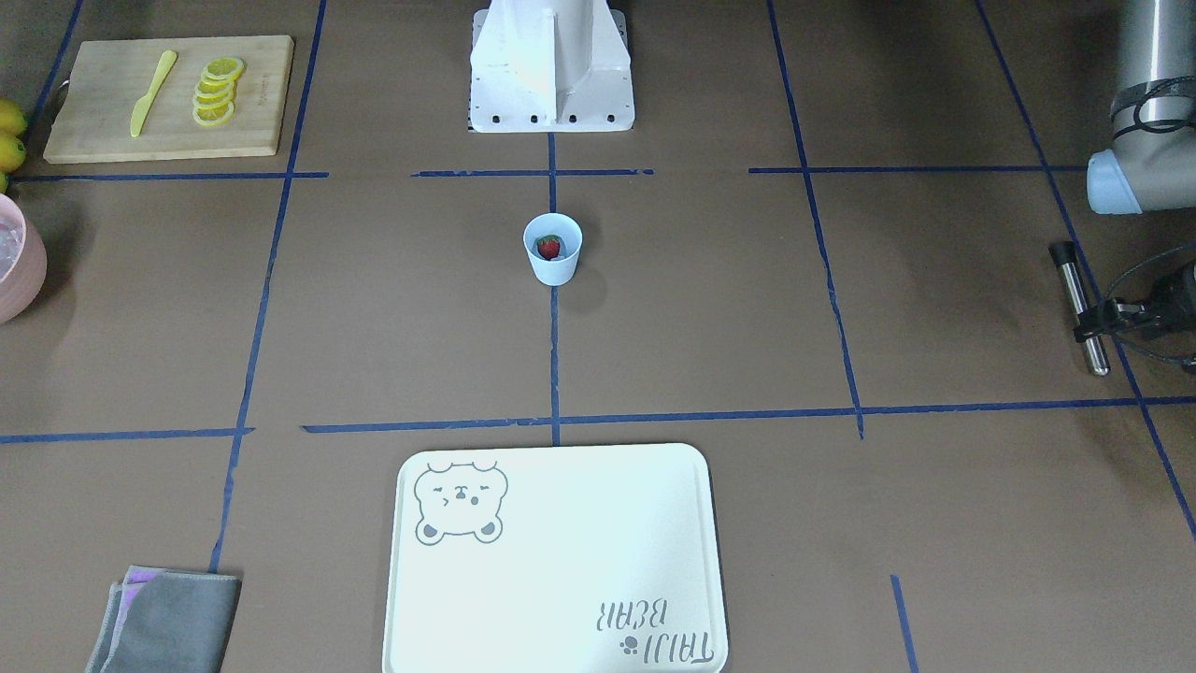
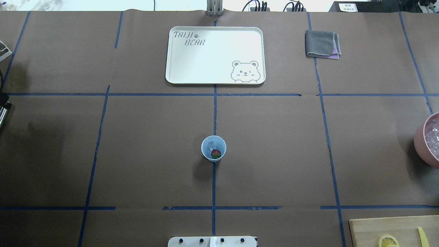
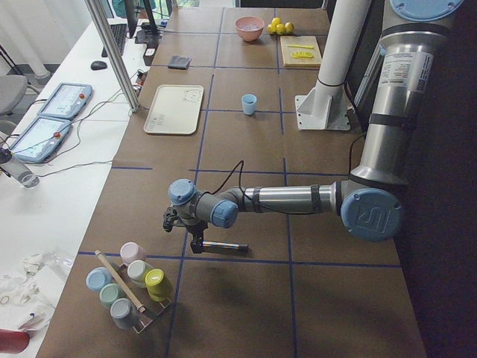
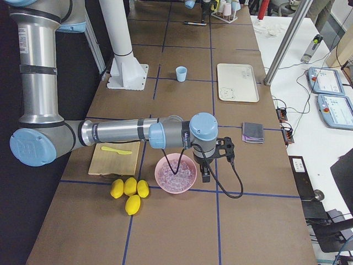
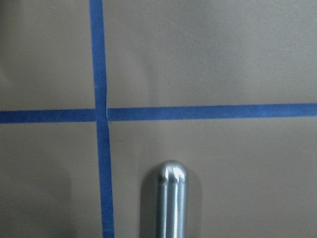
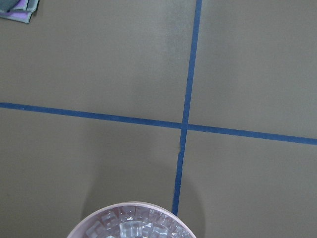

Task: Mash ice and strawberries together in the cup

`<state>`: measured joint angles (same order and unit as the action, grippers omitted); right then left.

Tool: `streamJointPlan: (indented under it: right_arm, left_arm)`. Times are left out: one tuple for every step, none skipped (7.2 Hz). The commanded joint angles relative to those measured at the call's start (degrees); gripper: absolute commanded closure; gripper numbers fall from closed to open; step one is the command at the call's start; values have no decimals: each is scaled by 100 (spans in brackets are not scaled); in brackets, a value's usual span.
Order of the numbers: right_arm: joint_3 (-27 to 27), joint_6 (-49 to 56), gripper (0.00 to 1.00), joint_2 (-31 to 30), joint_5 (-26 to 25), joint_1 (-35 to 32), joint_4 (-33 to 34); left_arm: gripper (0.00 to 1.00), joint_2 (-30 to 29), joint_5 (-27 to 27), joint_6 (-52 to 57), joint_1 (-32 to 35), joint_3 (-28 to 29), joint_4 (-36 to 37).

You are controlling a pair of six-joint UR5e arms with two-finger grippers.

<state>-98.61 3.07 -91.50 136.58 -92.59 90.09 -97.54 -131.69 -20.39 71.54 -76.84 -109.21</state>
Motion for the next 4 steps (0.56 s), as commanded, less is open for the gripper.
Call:
streamJointPlan:
  right_arm:
    - [-9, 27, 1, -9, 0, -5, 0]
    - [-9, 27, 1, -17, 0, -5, 0]
    - [-9, 36, 1, -35, 0, -5, 0]
    - [-9, 36, 1, -52, 0, -5, 0]
  left_arm:
    - [0, 7, -40, 53, 420, -653, 310]
    - [0, 7, -49, 279, 561, -1057, 878]
    - [0, -1, -49, 873, 815, -1392, 1598]
    - [0, -2, -58, 1662, 1218, -1430, 2083]
